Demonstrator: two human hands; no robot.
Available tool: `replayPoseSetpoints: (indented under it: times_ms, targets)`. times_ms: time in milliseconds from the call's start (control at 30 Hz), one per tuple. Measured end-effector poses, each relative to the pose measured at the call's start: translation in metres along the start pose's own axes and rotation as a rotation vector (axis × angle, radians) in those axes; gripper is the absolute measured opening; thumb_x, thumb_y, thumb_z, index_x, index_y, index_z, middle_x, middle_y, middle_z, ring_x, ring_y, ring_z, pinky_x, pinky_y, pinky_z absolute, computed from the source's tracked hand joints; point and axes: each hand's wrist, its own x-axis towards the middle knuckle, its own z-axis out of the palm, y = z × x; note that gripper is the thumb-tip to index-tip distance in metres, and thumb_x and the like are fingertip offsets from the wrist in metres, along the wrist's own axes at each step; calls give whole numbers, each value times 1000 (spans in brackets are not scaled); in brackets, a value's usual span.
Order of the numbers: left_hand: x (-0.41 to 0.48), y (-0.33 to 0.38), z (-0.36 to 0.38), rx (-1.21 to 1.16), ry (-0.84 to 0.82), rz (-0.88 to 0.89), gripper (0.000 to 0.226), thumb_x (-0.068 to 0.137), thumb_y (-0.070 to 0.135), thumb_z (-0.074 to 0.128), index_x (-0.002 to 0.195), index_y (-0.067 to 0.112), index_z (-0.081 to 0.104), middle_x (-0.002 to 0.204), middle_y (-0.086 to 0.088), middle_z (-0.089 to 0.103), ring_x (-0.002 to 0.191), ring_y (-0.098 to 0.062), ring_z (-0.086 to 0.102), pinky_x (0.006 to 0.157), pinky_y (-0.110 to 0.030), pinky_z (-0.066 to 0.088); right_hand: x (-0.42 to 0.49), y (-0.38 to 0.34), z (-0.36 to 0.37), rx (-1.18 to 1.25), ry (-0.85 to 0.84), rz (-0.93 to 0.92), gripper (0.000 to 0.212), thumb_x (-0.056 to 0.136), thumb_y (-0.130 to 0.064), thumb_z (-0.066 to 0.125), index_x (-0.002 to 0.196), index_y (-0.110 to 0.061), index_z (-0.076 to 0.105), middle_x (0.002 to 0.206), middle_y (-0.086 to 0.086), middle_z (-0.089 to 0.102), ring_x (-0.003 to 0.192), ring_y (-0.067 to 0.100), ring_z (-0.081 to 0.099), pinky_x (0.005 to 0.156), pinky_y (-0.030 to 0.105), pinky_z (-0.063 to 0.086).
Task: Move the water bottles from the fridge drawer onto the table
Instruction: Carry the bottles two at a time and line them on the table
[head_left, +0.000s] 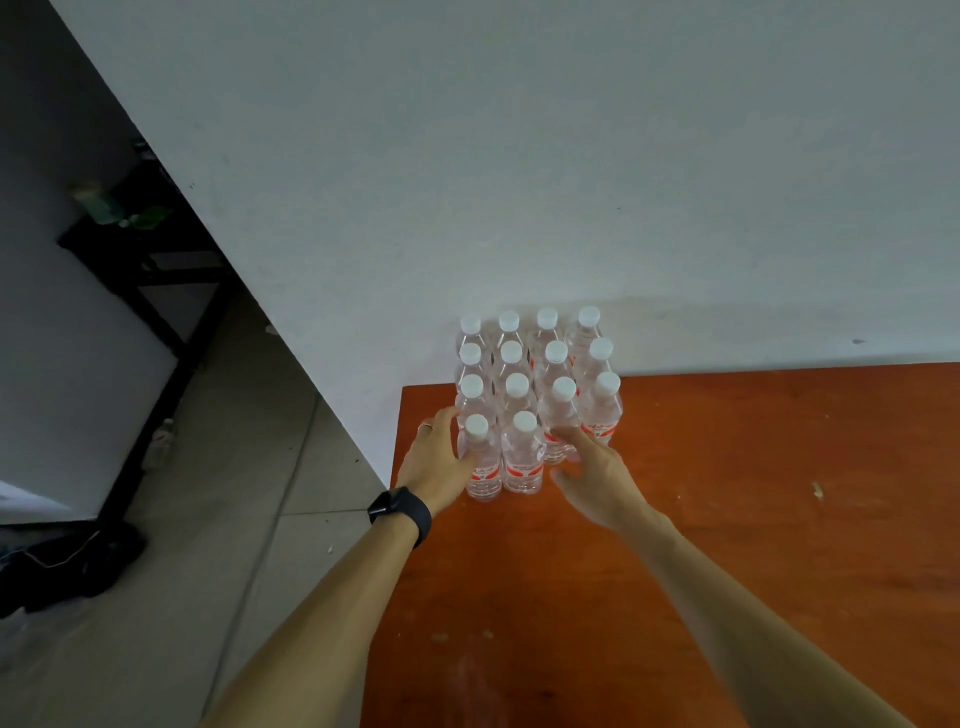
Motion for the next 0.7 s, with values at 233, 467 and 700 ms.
replayPoseSetpoints:
  times_ms: [233, 467, 700]
  targets:
    - [-30, 56, -1, 236, 80, 382, 45, 98, 28, 58, 140, 29, 44, 147, 1, 48, 133, -21, 48, 89, -28, 53, -73, 23, -44, -120, 52, 35, 31, 99, -35, 58, 130, -42, 56, 140, -15, 54, 116, 2, 55, 90, 14, 42]
    - [-63, 173, 72, 495, -242, 637, 44, 101, 36, 47, 145, 35, 46, 148, 0, 48, 136, -21, 42, 109, -41, 41, -185, 76, -137, -354, 264, 118, 36, 101, -30, 56, 136, -32, 58, 141, -10, 56, 139, 20, 40, 114, 31, 27]
    - [-171, 358, 193, 578, -382, 989, 46, 100, 44, 45, 146, 34, 46, 153, -4, 45, 143, -24, 36, 114, -43, 34, -381, 158, -241, -365, 559, 459, 35, 102, -44, 50, 135, -37, 57, 145, -11, 52, 143, 23, 32, 116, 37, 28]
